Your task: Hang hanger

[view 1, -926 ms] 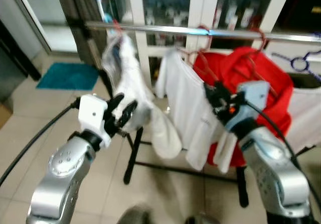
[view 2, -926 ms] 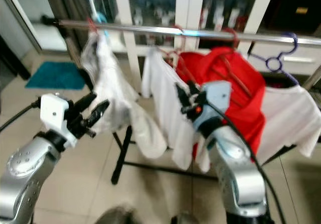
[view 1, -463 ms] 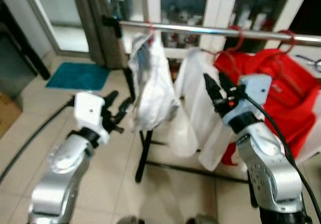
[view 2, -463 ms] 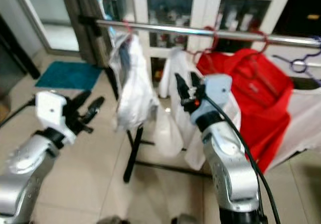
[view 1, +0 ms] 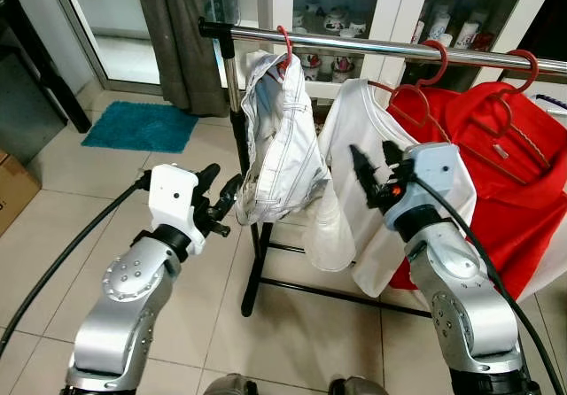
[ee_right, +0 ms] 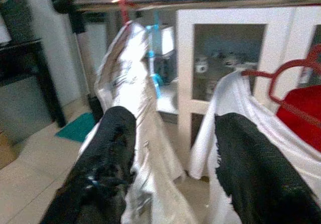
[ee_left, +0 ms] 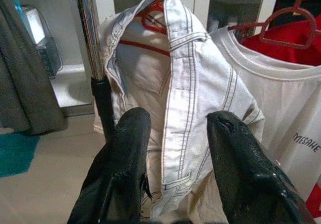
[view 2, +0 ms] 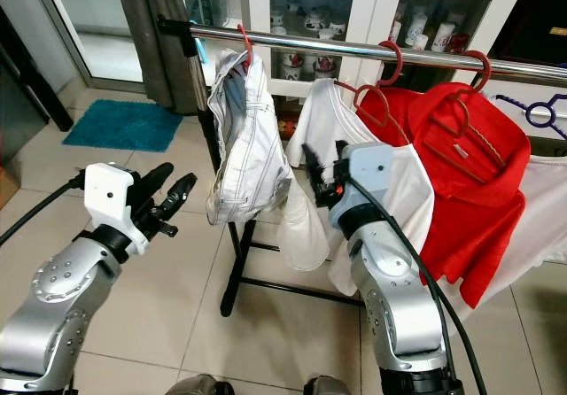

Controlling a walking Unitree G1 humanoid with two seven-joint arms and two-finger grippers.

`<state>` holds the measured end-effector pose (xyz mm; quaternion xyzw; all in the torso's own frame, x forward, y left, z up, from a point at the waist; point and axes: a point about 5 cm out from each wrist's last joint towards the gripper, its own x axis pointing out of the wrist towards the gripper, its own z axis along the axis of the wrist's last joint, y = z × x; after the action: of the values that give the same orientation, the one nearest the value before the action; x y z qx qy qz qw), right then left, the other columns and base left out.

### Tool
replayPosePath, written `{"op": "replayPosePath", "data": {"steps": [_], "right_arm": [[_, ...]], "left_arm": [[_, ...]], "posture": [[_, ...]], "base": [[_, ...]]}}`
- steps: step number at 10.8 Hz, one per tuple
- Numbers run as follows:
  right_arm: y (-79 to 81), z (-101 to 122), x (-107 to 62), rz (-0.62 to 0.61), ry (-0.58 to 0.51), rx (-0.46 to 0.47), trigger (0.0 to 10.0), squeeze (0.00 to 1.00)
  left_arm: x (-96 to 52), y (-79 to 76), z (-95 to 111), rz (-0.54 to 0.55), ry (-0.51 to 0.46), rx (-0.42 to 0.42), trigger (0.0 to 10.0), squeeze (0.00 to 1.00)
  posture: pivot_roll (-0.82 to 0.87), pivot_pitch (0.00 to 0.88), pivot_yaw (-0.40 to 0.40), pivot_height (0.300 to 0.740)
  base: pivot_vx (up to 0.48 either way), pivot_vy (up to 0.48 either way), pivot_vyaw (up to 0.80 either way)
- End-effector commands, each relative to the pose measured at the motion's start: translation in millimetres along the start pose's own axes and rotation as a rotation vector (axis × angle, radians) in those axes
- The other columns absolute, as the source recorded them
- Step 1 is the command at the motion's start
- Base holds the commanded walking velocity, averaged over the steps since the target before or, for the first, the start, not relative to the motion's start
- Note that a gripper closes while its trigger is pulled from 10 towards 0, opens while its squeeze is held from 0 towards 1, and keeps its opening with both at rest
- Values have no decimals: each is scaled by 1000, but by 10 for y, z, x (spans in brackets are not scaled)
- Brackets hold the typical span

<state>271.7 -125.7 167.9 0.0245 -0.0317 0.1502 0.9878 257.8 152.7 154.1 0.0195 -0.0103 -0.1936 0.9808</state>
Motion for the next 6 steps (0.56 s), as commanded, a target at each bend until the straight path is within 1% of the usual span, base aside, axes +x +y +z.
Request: {"op": "replayPosePath", "data": {"steps": [1, 3, 6], "right_arm": [[34, -36, -11, 33, 20, 19, 10000, 522], [71, -46, -6, 54, 19, 26, 10000, 522], [87, -27, 14, 57, 10, 35, 10000, 490]], "left_arm": [[19, 1, 10, 5, -4, 11, 10000, 0], [1, 29, -10, 15, 10, 22, 10000, 0], [-6, 37, -21, 10, 14, 32, 10000, 0]], "posture": [[-43, 112, 45, 740], [-41, 113, 44, 740], [-42, 112, 44, 740]], "base": [[375, 0, 0], [412, 0, 800], [412, 0, 800]]}}
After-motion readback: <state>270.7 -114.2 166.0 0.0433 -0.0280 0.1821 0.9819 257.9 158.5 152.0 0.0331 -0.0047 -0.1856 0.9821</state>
